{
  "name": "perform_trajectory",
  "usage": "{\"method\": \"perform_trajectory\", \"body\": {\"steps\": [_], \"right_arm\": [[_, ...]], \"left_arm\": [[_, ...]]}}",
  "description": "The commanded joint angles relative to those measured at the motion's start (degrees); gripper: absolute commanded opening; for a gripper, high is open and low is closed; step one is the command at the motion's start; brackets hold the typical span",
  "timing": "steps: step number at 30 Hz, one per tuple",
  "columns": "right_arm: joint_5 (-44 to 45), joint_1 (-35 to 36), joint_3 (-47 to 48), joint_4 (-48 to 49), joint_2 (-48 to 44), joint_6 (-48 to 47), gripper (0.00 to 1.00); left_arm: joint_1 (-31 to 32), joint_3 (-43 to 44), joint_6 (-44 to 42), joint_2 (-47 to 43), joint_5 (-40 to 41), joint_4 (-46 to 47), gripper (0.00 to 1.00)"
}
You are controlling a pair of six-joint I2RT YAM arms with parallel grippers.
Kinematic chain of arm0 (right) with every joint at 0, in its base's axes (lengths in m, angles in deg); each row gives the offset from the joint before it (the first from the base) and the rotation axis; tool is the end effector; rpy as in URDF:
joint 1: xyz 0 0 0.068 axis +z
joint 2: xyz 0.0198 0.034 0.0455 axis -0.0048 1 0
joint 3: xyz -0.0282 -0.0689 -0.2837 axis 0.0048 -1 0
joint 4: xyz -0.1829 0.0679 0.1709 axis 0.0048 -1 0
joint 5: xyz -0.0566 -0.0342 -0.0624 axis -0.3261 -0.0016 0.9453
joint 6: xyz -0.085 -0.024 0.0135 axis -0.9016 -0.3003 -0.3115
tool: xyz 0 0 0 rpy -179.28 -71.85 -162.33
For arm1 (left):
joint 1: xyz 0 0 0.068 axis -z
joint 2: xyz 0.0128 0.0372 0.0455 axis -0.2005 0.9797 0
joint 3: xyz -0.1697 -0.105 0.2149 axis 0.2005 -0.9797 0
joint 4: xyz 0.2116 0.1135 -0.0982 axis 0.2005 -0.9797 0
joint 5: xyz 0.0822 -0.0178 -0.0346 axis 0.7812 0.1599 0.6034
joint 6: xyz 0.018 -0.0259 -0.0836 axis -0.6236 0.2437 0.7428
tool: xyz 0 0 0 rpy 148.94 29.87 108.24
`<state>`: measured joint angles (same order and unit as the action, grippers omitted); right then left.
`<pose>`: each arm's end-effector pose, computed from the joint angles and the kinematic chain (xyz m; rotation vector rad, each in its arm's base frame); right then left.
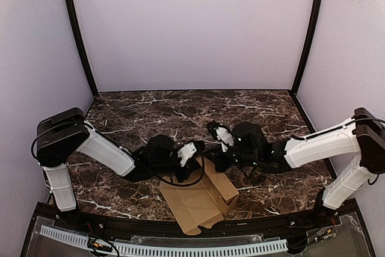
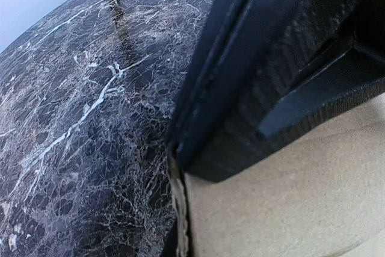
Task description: Fold the paper box
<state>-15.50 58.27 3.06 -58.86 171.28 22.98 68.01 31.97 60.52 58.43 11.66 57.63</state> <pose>0.1870 0.3010 0.1960 -0.7394 2.0244 0.7703 0.2148 -0.3482 0.1387 1.1580 1.6505 -0.7247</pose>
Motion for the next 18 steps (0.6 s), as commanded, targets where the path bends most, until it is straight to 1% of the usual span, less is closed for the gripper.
{"method": "perform_trajectory", "body": {"steps": [1,4,13,18], "right_arm": [[-0.87,-0.24,-1.55,4.68,1.76,2.04,0.00],[-1.25,-0.19,-2.10,5.18,3.34,2.60,0.00],[-0.62,0.08,-4.30,5.51,5.00,4.64,0.00],[-0.16,0.12,-4.44,5.04,4.88,5.45,0.00]], "left_arm": [[-0.12,-0.17,1.14,0.70,0.76,2.47,0.03],[-0.11,-0.45,1.89,1.15,1.07,3.67,0.04],[-0.03,-0.29,3.84,2.83,0.83,5.91,0.13],[0.22,0.27,4.22,4.01,0.79,6.82,0.14]]}}
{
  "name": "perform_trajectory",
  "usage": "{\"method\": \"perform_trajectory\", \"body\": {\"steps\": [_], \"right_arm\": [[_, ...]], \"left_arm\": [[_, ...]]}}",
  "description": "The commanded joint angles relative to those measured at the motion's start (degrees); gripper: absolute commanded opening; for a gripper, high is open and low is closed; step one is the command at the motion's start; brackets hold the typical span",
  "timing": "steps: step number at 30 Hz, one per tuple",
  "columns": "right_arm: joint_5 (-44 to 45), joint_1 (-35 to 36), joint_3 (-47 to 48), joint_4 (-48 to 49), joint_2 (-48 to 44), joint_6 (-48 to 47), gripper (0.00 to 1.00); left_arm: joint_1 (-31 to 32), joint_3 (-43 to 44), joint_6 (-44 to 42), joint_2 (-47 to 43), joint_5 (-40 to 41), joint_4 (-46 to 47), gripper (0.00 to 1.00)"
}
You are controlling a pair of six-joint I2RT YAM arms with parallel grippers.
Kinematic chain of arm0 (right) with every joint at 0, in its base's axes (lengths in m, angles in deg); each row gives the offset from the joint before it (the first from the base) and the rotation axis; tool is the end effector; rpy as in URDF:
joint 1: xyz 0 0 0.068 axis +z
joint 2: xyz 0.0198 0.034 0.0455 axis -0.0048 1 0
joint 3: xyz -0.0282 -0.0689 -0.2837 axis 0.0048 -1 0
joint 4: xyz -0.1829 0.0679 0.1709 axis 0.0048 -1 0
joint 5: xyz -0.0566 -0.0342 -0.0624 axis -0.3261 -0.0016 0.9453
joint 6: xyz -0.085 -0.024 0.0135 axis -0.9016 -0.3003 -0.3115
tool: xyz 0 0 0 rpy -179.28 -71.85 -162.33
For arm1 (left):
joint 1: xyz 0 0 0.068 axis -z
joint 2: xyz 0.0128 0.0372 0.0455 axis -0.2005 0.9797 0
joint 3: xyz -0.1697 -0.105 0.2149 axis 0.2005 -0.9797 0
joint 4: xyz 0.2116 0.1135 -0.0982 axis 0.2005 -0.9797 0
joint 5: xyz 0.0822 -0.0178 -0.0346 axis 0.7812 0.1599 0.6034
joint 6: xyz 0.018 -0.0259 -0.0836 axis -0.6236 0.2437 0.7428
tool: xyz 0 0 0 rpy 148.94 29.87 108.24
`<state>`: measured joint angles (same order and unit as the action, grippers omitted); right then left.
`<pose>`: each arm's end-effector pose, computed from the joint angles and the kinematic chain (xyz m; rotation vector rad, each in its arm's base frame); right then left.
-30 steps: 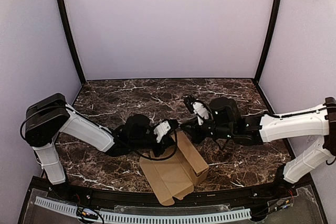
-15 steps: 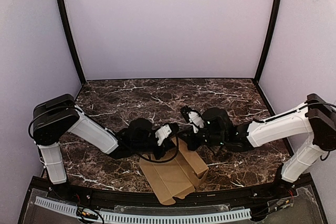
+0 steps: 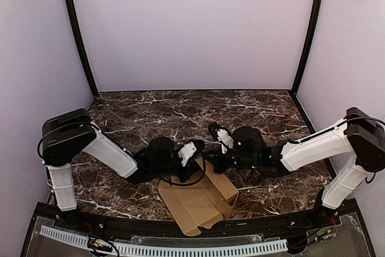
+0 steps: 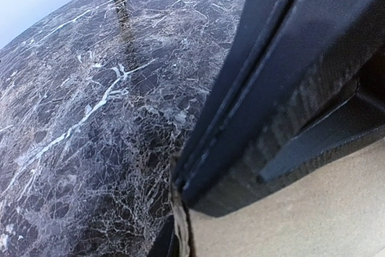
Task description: Fold the paper box
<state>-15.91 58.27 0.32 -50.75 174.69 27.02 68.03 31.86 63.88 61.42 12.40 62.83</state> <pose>0.1887 0.3049 0.1789 -0.6650 2.0285 0.8369 0.2186 -0.3525 0.1306 1.0884 1.6600 -0.7595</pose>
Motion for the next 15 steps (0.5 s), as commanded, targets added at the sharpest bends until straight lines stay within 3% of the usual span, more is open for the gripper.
{"method": "perform_trajectory", "body": {"steps": [1,6,15], "right_arm": [[0.28,0.15,-1.64,-3.04,1.38,1.47,0.00],[-0.04,0.16,-1.45,-2.91,1.37,1.88,0.00],[-0.53,0.58,-1.28,-2.61,1.95,3.25,0.00]], "left_arm": [[0.41,0.52,0.80,1.19,0.09,1.59,0.14],[0.99,0.71,0.77,2.57,1.08,2.00,0.01],[1.96,0.42,1.10,2.59,2.90,4.45,0.00]]}}
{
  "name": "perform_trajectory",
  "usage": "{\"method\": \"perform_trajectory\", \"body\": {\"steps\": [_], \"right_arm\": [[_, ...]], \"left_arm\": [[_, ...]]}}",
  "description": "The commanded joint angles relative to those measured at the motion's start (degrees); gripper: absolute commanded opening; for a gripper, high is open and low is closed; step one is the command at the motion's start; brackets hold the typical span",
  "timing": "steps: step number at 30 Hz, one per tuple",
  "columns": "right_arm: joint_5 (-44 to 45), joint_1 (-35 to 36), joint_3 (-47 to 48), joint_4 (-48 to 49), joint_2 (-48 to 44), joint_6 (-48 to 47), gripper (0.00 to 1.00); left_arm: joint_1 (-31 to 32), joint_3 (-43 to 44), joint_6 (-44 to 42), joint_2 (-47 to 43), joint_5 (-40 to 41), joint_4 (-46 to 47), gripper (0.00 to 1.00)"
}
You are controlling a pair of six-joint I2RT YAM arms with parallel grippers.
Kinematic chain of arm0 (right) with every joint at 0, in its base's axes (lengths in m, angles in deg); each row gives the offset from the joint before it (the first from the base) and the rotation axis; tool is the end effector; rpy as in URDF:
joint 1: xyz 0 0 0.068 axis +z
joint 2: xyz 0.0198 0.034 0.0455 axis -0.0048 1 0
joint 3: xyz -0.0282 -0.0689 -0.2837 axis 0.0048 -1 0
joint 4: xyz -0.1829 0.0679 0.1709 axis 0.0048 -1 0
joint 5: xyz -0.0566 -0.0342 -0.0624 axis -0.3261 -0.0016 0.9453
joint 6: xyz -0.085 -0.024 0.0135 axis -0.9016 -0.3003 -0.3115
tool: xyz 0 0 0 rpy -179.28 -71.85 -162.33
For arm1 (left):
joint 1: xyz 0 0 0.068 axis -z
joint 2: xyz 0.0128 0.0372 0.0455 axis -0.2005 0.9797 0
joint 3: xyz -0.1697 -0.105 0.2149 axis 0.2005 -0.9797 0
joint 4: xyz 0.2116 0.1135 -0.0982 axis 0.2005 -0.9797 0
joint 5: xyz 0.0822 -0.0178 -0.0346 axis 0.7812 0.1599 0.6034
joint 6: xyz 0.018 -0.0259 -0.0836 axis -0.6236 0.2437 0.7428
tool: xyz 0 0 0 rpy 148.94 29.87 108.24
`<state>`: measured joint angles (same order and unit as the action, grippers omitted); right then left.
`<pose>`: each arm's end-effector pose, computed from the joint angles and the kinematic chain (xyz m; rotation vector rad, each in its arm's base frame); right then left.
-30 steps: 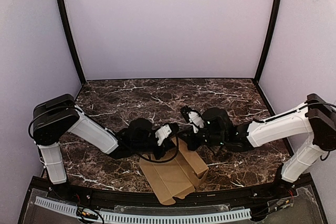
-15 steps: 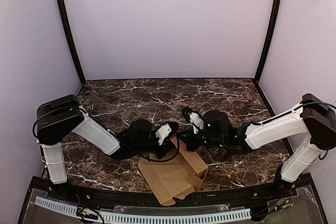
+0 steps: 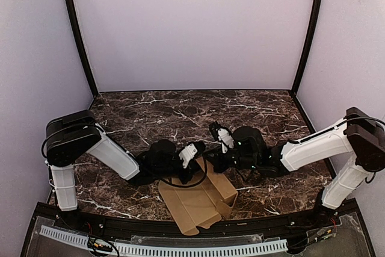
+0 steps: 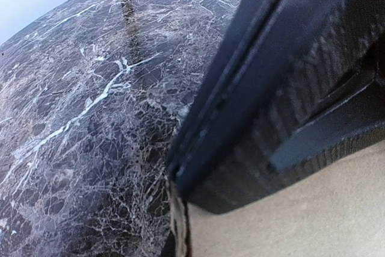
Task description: Fold the paper box
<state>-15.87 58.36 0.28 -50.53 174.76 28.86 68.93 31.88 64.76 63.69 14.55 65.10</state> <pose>0.1883 0.3053 0.1787 -0.6345 2.0419 0.8570 0.2172 -0.3568 0.1206 1.0659 1.6729 -0.7447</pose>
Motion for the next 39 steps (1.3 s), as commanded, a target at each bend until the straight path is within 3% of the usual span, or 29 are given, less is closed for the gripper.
{"method": "perform_trajectory", "body": {"steps": [1,4,10,15,17,20,21,29,39], "right_arm": [[-0.52,0.46,-1.12,-2.99,1.64,1.43,0.00],[-0.09,0.52,-0.68,-4.40,-0.04,1.28,0.00],[1.64,-0.10,-0.22,-9.94,-7.28,-0.48,0.24],[1.82,-0.86,-2.27,-13.23,-15.71,-1.35,0.29],[2.91,-1.20,-3.85,-14.43,-19.14,-1.55,0.25],[2.78,-3.02,-7.14,-14.67,-21.40,-2.02,0.02],[2.29,-3.59,-7.91,-14.57,-21.35,-2.06,0.00],[-5.16,-4.49,-12.20,-4.19,-13.52,0.03,0.00],[-12.68,-4.31,-10.82,7.07,-3.66,1.79,0.00]], "left_arm": [[1.14,0.40,0.22,0.26,0.91,2.23,0.00],[1.30,0.21,0.09,0.06,1.13,2.61,0.00],[1.27,-1.62,-0.62,-1.47,-0.08,3.89,0.00],[1.27,-2.03,-1.76,-2.15,-1.57,3.19,0.00],[1.30,-2.14,-2.21,-2.29,-2.48,2.94,0.00],[1.30,-2.34,-2.20,-2.35,-4.13,3.41,0.01],[1.28,-2.57,-2.01,-2.32,-5.17,3.69,0.01],[1.28,-2.55,-0.92,-2.33,-9.36,5.41,0.00],[1.26,-2.68,0.31,-2.10,-11.03,5.31,0.00]]}}
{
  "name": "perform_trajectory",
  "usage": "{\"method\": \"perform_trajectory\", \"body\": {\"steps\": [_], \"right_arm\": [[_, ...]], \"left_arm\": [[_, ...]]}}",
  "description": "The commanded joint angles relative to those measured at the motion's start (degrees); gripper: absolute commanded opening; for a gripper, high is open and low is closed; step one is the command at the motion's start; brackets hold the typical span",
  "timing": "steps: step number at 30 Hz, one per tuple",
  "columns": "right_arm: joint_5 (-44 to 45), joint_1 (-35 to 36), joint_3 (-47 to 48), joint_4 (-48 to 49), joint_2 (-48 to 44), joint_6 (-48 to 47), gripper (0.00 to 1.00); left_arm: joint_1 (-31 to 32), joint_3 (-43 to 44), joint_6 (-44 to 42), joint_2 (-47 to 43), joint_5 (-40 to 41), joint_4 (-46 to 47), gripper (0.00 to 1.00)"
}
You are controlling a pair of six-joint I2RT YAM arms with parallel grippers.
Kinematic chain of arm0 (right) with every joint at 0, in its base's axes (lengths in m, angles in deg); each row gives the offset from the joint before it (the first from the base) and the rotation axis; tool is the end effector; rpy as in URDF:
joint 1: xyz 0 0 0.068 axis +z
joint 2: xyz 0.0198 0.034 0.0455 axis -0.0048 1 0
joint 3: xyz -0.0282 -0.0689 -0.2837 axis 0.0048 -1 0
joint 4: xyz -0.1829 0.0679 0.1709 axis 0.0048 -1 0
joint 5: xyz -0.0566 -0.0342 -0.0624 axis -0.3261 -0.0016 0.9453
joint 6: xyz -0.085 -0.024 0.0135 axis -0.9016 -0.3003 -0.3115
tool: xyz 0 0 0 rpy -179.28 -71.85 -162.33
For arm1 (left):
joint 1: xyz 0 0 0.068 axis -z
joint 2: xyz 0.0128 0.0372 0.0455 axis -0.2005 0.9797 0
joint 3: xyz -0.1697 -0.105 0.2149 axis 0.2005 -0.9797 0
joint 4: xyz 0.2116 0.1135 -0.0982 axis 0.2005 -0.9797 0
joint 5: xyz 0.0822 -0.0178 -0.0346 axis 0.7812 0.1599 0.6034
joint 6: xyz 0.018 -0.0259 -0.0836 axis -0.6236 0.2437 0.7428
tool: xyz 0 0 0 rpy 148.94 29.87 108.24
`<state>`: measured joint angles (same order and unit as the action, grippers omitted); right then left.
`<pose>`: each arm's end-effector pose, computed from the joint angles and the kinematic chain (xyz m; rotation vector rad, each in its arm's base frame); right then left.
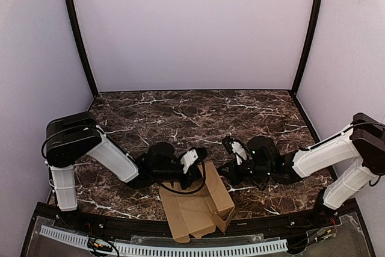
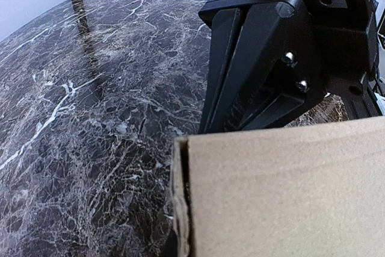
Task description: Fold the paper box
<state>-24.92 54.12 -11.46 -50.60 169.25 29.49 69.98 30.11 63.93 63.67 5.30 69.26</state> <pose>0.1688 0.2540 0.1427 -0.6808 2.1760 0.9116 0.1963 -0.3615 0.1232 1.1809 1.5683 -0.9062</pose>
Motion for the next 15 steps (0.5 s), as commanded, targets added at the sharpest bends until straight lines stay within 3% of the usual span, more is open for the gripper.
{"method": "perform_trajectory", "body": {"steps": [1,15], "right_arm": [[-4.18,0.07,1.13,7.66,2.51,1.15,0.00],[-7.43,5.83,0.15,11.87,6.31,0.56,0.00]], "left_arm": [[0.21,-0.91,1.40,-2.04,-1.79,1.27,0.00],[0.27,-0.90,2.10,-1.60,0.57,2.32,0.00]]}}
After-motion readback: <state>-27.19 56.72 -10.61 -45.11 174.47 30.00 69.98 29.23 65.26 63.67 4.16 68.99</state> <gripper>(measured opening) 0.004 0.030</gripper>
